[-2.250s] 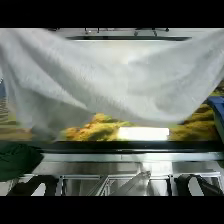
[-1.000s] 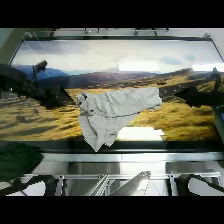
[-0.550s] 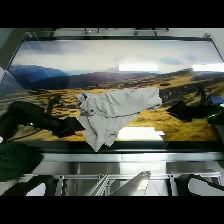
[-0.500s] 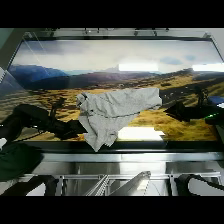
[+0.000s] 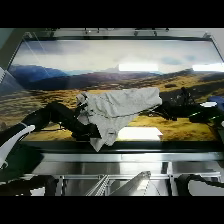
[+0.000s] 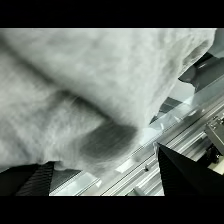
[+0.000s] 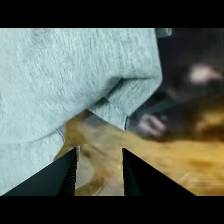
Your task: Fold the shirts.
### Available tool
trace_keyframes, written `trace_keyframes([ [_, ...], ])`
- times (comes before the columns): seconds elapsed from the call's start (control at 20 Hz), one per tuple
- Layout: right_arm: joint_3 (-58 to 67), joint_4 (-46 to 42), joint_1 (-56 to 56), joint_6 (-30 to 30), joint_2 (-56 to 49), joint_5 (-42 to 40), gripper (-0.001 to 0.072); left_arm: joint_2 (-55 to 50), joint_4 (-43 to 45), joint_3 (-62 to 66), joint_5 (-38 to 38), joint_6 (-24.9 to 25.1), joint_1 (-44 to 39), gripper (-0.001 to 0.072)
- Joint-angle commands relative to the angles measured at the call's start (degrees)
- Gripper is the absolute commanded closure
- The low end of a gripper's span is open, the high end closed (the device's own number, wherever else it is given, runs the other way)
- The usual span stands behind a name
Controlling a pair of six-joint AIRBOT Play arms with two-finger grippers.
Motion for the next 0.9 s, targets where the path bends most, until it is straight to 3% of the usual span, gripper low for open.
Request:
trace_keyframes([
  [0.0, 0.1, 4.1, 1.3, 0.0, -2.5, -1.9, 0.0397, -4.0, 0.8, 3.8, -1.3, 0.1, -2.0, 0.0032],
  [0.05, 0.3, 4.6, 1.3, 0.0, -3.2, -1.9, 0.0397, -4.0, 0.8, 4.1, -1.4, 0.2, -1.8, 0.0222],
  [0.2, 0.6, 7.3, 1.3, -0.5, -4.6, -2.3, 0.0399, -4.0, 0.7, 4.2, -0.7, 0.2, -0.2, 0.0694],
  [0.25, 0.8, 8.1, 1.3, -0.6, -4.9, -2.6, 0.043, -4.0, 0.7, 4.3, -0.2, 0.2, 0.2, 0.0689],
  [0.3, 0.9, 8.8, 1.3, -0.7, -5.1, -2.9, 0.054, -4.0, 0.7, 4.4, 0.6, 0.2, 0.7, 0.0689],
  [0.45, 2.3, 8.8, 1.3, -1.6, -5.7, -2.8, 0.0697, -1.5, 0.6, 4.4, 1.6, 0.2, 2.4, 0.0689],
  [0.7, 3.7, 8.9, 1.1, -5.2, -1.7, 3.1, 0.0698, 13.3, 0.0, 4.5, 3.0, 0.2, 9.6, 0.0688],
  [0.85, 3.7, 8.8, 1.1, -5.1, 6.7, 3.3, 0.0698, 24.9, -5.9, 6.2, 5.0, 0.2, 15.9, 0.0688],
])
